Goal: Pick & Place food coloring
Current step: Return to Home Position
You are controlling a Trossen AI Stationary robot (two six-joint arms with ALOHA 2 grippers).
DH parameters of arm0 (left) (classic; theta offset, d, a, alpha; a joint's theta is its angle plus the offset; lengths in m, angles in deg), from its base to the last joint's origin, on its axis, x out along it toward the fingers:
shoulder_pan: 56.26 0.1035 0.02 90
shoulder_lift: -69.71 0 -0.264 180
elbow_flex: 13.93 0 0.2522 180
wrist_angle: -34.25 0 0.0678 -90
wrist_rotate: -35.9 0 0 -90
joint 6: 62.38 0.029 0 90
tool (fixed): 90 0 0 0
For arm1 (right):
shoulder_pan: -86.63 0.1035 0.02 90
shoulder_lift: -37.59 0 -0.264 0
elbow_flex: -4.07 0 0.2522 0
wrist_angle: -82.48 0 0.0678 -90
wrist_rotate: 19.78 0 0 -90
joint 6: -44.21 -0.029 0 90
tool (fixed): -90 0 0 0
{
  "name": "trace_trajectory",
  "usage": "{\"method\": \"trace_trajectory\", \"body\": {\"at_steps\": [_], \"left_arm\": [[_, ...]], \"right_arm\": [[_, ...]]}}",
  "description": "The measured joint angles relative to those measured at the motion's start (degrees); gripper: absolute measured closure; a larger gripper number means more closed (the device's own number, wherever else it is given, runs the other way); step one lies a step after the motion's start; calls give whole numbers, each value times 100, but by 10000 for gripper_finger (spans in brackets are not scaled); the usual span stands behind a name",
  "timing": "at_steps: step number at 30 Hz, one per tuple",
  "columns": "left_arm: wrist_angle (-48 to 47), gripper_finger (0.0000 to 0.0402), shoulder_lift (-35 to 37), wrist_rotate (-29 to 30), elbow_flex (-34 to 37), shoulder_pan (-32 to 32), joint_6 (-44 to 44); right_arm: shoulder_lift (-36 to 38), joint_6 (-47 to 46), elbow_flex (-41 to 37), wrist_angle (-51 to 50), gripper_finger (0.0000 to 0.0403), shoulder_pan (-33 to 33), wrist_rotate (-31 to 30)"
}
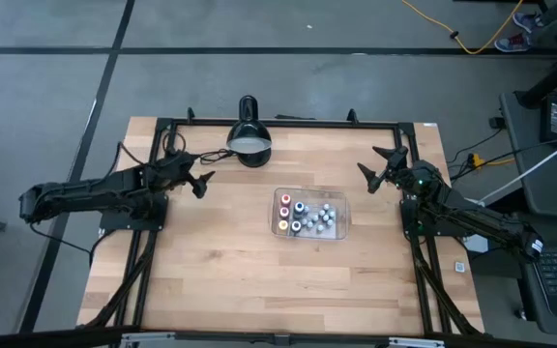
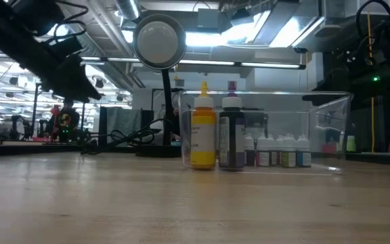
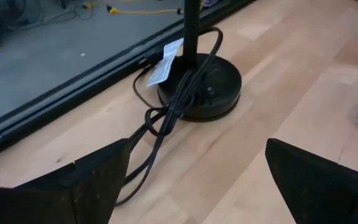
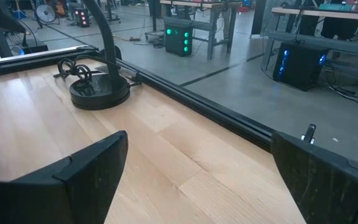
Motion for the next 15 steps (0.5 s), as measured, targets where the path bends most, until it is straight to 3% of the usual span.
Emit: {"method": "trace_trajectory", "body": {"at_steps": [5, 11, 15], "left_arm": [[186, 31, 601, -27, 444, 20, 275], [415, 31, 1306, -723, 800, 18, 297], [564, 31, 1739, -890, 968, 18, 613]], "right_arm": [[0, -1, 0, -1, 8, 1, 0], [-1, 0, 2, -2, 8, 0, 0], [0, -7, 0, -1, 8, 1, 0]]}}
